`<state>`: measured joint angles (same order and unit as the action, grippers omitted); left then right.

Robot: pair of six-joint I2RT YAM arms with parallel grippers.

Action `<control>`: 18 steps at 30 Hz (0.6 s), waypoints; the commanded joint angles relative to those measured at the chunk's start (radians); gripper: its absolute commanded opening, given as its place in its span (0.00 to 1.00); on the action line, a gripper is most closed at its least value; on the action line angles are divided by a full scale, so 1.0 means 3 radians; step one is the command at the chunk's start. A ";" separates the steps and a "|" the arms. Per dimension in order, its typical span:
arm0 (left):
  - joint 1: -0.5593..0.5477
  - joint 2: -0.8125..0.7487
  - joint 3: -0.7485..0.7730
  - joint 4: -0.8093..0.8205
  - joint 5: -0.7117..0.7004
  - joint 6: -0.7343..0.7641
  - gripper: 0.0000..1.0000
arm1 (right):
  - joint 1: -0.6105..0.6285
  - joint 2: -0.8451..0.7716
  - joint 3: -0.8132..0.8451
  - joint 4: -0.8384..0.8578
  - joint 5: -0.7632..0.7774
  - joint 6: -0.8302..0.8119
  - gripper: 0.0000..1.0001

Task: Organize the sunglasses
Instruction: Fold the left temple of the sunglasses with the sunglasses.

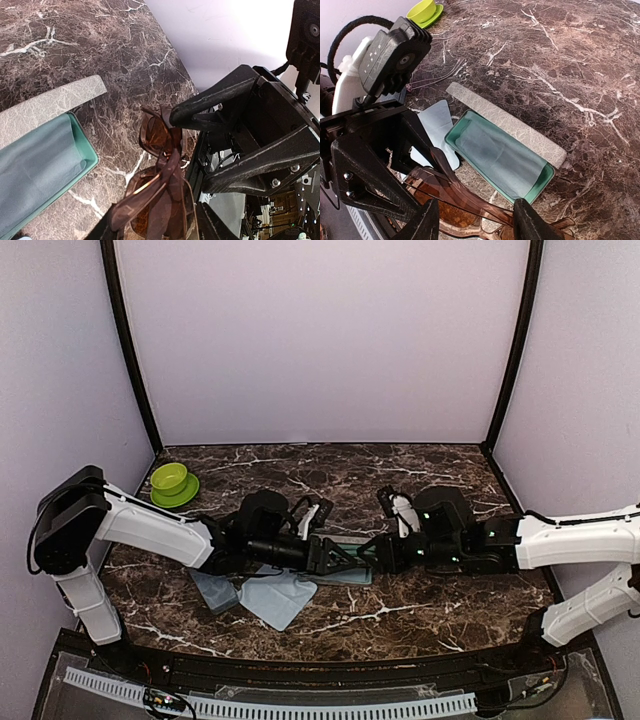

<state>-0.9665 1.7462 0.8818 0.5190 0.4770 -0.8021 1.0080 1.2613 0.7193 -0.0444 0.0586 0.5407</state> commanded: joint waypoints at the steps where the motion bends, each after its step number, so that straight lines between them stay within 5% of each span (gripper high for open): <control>1: 0.0025 -0.0200 -0.0054 -0.0017 -0.0025 0.0071 0.22 | 0.0020 -0.0020 -0.0084 0.0167 -0.0106 0.0071 0.51; 18: 0.0069 -0.0291 -0.0114 -0.0079 -0.0009 0.0098 0.21 | -0.0036 -0.0236 -0.0043 -0.0141 0.0009 -0.0194 0.60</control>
<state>-0.9550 1.7226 0.8654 0.5003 0.4728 -0.7948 1.0046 1.2381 0.6952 -0.0399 0.0319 0.5419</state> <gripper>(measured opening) 0.480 0.575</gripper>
